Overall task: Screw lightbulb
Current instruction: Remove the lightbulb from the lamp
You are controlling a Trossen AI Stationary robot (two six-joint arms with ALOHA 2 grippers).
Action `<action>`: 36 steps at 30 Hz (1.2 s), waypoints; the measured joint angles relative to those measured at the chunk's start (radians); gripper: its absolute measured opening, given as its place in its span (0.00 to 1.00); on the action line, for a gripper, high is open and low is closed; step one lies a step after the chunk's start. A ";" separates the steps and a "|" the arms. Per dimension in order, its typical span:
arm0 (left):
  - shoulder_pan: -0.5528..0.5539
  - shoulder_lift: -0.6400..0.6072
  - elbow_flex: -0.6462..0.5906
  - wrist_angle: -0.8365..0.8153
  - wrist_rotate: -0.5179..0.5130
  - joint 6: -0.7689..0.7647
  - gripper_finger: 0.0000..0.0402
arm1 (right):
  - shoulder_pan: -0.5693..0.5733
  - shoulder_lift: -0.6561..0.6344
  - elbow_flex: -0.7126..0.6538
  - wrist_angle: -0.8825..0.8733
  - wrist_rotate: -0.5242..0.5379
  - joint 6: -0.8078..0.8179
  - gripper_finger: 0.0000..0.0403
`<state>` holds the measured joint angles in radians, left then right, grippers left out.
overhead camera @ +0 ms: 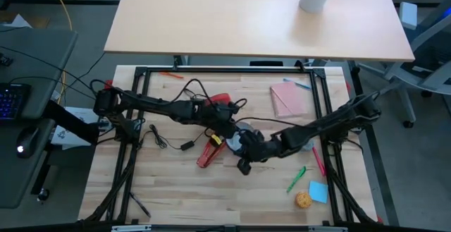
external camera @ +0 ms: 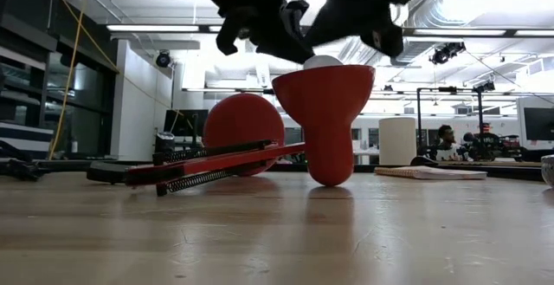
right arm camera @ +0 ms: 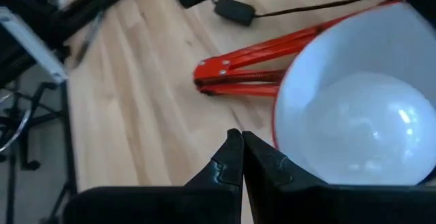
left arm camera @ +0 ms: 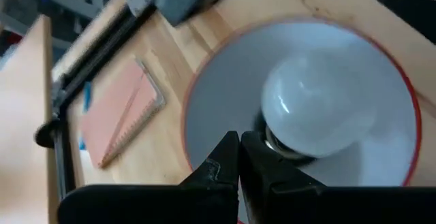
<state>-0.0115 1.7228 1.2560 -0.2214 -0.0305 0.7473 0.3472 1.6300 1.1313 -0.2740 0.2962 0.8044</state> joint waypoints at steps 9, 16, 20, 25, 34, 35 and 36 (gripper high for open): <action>-0.005 0.000 0.000 -0.058 -0.005 -0.010 0.00 | -0.008 -0.015 0.000 -0.074 0.068 0.004 0.00; -0.005 0.000 0.000 -0.063 -0.006 -0.011 0.00 | -0.022 -0.042 0.000 -0.195 0.071 -0.018 0.00; -0.010 0.012 0.000 -0.068 -0.006 -0.021 0.00 | -0.043 -0.042 0.000 -0.192 0.104 -0.055 0.00; -0.021 0.023 0.000 -0.075 -0.023 -0.043 0.00 | -0.072 -0.049 0.001 -0.199 0.133 -0.100 0.00; -0.035 0.034 0.001 -0.097 -0.005 -0.068 0.00 | -0.118 -0.054 0.064 -0.257 0.199 -0.229 0.00; -0.035 0.034 0.001 -0.099 -0.007 -0.071 0.00 | -0.124 -0.054 0.070 -0.268 0.199 -0.235 0.00; -0.035 0.034 0.001 -0.098 -0.010 -0.080 0.00 | -0.127 -0.054 0.079 -0.282 0.199 -0.241 0.00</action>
<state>-0.0467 1.7573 1.2568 -0.3197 -0.0407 0.6677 0.2206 1.5764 1.2100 -0.5555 0.4953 0.5635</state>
